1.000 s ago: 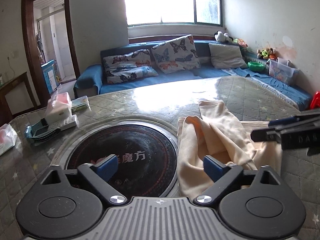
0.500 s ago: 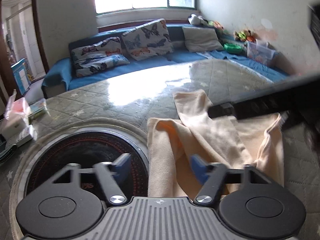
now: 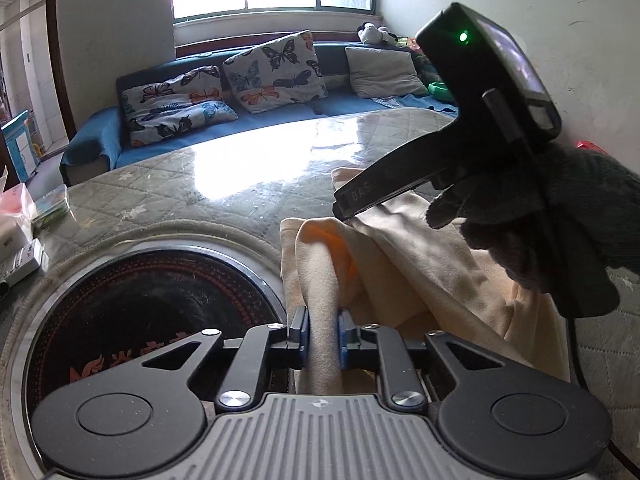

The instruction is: Fold clothes

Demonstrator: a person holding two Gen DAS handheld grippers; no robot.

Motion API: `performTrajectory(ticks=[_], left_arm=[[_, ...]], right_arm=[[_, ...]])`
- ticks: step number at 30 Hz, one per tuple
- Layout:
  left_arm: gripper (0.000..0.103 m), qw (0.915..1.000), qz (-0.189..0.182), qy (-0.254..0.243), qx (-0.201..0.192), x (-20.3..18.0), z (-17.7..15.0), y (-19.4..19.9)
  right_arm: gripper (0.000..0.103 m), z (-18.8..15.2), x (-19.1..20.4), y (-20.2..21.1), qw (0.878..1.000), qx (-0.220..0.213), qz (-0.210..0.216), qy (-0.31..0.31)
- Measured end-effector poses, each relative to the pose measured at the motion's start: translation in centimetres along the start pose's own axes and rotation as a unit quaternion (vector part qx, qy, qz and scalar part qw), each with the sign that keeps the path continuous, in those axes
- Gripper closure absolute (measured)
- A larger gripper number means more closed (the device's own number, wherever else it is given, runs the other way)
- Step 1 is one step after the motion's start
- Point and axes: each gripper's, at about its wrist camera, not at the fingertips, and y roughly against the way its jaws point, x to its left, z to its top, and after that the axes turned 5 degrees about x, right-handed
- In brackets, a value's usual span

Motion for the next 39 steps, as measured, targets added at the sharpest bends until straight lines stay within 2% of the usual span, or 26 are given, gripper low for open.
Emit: performTrajectory(ticks=[1, 3, 6, 12, 17, 21, 27, 31, 33, 37, 39], left_arm=[[0.083, 1.0000, -0.001, 0.000, 0.000, 0.1, 0.1, 0.0], [0.083, 1.0000, -0.002, 0.001, 0.001, 0.1, 0.4, -0.2], [0.082, 1.0000, 0.000, 0.000, 0.001, 0.0, 0.6, -0.6], [0.091, 0.9997, 0.016, -0.001, -0.016, 0.1, 0.4, -0.3], [0.093, 0.9985, 0.036, 0.022, -0.035, 0.6, 0.2, 1.4], [0.093, 0.9963, 0.057, 0.042, -0.048, 1.1, -0.5, 3.2], [0.093, 0.9912, 0.087, 0.078, -0.063, 2.3, -2.9, 7.3], [0.093, 0.9862, 0.107, 0.111, -0.061, 3.2, -5.4, 10.1], [0.093, 0.9842, 0.104, 0.133, -0.054, 3.6, -6.9, 11.4], [0.093, 0.9841, 0.096, 0.148, -0.024, 3.6, -9.8, 12.2], [0.090, 0.9845, 0.096, 0.147, -0.015, 3.4, -10.6, 12.4]], right_arm=[[0.069, 0.0, 0.0, -0.1, 1.000, -0.002, -0.005, 0.001], [0.086, 0.0, 0.0, -0.2, 1.000, -0.003, -0.019, 0.011], [0.094, -0.3, 0.1, 0.1, 0.998, -0.001, -0.037, 0.040], [0.096, -1.9, -1.0, 3.1, 0.997, -0.037, -0.058, 0.046], [0.096, -4.3, -3.5, 8.4, 0.994, -0.075, -0.074, 0.034], [0.096, -7.1, -5.9, 13.5, 0.990, -0.110, -0.092, 0.016], [0.096, -12.8, -9.6, 19.7, 0.982, -0.134, -0.136, -0.011], [0.096, -16.8, -11.8, 22.0, 0.975, -0.134, -0.175, -0.036], [0.096, -18.8, -13.1, 22.8, 0.972, -0.129, -0.187, -0.057], [0.096, -22.6, -15.8, 22.9, 0.968, -0.104, -0.203, -0.103], [0.100, -24.1, -16.8, 22.1, 0.966, -0.083, -0.211, -0.122]])
